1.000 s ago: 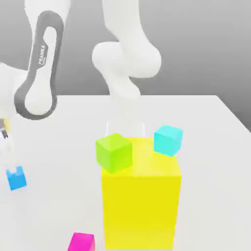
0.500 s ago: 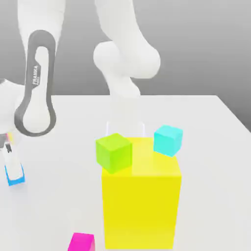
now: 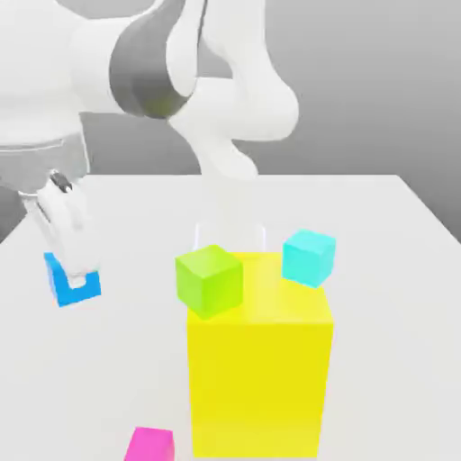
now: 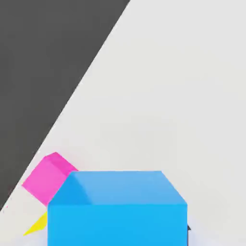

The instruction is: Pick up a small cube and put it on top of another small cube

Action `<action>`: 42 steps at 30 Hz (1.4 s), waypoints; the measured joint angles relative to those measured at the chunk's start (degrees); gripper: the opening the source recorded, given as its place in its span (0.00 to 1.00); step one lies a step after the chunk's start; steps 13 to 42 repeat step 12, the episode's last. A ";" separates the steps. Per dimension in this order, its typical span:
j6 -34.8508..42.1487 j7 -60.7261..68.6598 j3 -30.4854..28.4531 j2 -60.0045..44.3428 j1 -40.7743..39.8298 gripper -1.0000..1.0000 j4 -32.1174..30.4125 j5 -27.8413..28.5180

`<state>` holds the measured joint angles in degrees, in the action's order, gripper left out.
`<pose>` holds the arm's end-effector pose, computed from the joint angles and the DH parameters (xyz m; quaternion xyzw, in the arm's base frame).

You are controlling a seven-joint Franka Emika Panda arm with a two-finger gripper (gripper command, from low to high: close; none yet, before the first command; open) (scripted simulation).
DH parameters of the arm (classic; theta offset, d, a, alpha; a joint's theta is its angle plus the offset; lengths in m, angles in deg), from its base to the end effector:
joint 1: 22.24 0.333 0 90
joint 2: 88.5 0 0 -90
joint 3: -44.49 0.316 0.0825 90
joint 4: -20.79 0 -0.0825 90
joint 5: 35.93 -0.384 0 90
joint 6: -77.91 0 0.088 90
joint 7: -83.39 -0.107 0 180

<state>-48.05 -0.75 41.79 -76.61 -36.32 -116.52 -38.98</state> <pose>0.4461 -0.1327 0.3977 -0.6247 0.7804 0.0109 0.0245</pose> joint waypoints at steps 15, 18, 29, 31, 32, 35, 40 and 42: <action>2.37 -13.27 8.79 3.31 4.67 1.00 -1.32 0.87; 2.37 -13.27 8.79 3.31 4.67 1.00 -1.32 0.87; 2.37 -13.27 8.79 3.31 4.67 1.00 -1.32 0.87; 2.37 -13.27 8.79 3.31 4.67 1.00 -1.32 0.87; 2.37 -13.27 8.79 3.31 4.67 1.00 -1.32 0.87; 2.37 -13.27 8.79 3.31 4.67 1.00 -1.32 0.87; 2.37 -13.27 8.79 3.31 4.67 1.00 -1.32 0.87; 2.37 -13.27 8.79 3.31 4.67 1.00 -1.32 0.87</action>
